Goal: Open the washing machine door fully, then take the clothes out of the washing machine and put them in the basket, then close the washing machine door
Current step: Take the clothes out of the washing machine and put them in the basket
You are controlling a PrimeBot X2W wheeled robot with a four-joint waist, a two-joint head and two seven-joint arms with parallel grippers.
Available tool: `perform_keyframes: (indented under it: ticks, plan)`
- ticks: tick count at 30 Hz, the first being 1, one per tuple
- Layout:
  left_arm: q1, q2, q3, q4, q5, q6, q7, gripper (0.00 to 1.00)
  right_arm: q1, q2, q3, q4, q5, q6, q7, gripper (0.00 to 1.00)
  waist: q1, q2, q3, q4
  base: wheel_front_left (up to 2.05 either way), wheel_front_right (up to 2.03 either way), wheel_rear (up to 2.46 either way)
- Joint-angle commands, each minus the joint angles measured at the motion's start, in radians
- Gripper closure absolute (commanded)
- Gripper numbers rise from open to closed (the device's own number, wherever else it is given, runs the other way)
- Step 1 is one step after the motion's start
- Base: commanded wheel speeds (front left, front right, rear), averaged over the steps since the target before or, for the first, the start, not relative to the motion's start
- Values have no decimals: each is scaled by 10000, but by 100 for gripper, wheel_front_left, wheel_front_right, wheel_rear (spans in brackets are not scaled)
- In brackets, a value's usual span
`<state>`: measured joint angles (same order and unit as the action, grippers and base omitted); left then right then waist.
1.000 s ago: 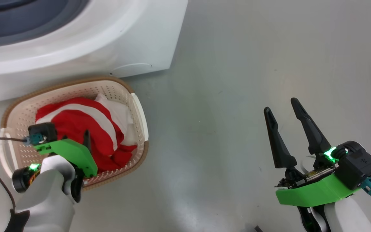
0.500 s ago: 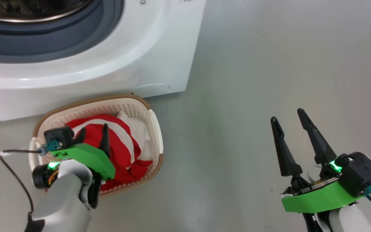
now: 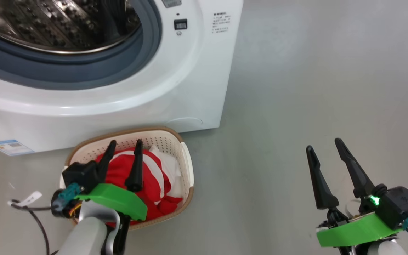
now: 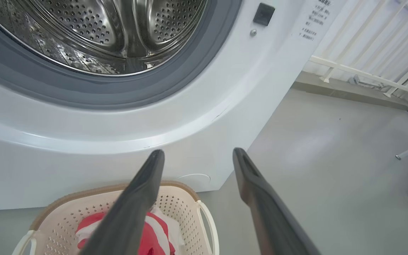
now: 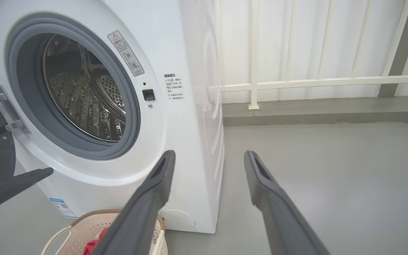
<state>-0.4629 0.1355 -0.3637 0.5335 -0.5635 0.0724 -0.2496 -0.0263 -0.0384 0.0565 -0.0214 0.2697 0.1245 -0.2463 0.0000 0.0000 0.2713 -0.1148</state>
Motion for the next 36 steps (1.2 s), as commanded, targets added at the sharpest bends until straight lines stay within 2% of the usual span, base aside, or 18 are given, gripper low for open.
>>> perform_keyframes:
  ticks: [1, 13, 20, 36]
  plan:
    - [168, 291, 423, -553, 190, 159, -120, 0, 83, -118, 196, -226, -146, 62, -5, 0, 0, 0, -348, 152, 0, 0, 0]
    - [1922, 462, 1024, -3378, 1469, 900, -121, 0, 784, -118, -172, -387, -359, 62, 198, 0, 0, 0, -1383, 242, 0, 0, 0]
    - [2718, 542, 1236, -4311, 1938, 1183, -121, 0, 1169, -118, -358, -585, -380, 62, 318, 0, 0, 0, -1825, 374, 0, 0, 0]
    - [4242, 883, 1503, -5748, 1661, 1590, 224, 0, 1880, -118, -973, -1129, -415, 62, 421, 0, 0, 0, -2424, 545, 0, 0, 0]
